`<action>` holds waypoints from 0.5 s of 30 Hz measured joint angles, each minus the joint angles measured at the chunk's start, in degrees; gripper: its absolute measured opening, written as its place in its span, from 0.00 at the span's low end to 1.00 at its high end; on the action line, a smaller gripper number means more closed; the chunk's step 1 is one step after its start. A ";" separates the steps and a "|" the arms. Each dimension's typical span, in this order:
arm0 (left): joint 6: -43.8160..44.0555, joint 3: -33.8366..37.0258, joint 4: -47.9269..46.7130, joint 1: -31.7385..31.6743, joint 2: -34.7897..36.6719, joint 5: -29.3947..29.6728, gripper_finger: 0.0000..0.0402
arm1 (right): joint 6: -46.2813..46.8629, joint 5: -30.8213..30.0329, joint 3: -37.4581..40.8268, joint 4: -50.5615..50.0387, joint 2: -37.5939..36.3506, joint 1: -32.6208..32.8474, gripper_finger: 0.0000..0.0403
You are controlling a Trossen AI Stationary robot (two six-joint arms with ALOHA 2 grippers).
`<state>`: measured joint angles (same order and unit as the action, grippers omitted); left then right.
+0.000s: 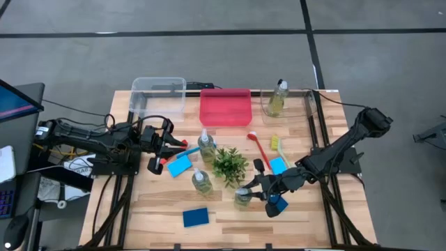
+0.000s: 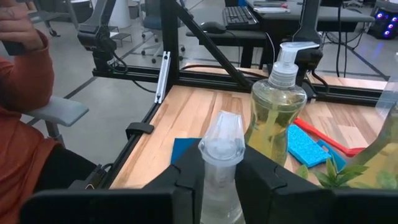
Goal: Pick & Place Kitchen Sink Supplies
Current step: Put the green dishwashing liquid dispenser into the right transparent bin
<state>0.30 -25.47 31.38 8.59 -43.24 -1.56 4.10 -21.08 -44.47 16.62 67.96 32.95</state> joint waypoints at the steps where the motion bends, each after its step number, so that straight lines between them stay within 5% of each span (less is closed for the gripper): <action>1: 0.00 0.00 0.00 -0.01 0.00 0.00 0.17 | -0.01 0.00 0.00 0.04 0.00 0.00 0.17; 15: 0.00 0.00 0.00 0.01 0.00 0.00 0.17 | 0.35 -0.29 -0.08 0.37 -0.20 0.02 0.15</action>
<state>0.30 -25.47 31.38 8.60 -43.24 -1.56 4.45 -21.37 -44.55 16.99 67.77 32.97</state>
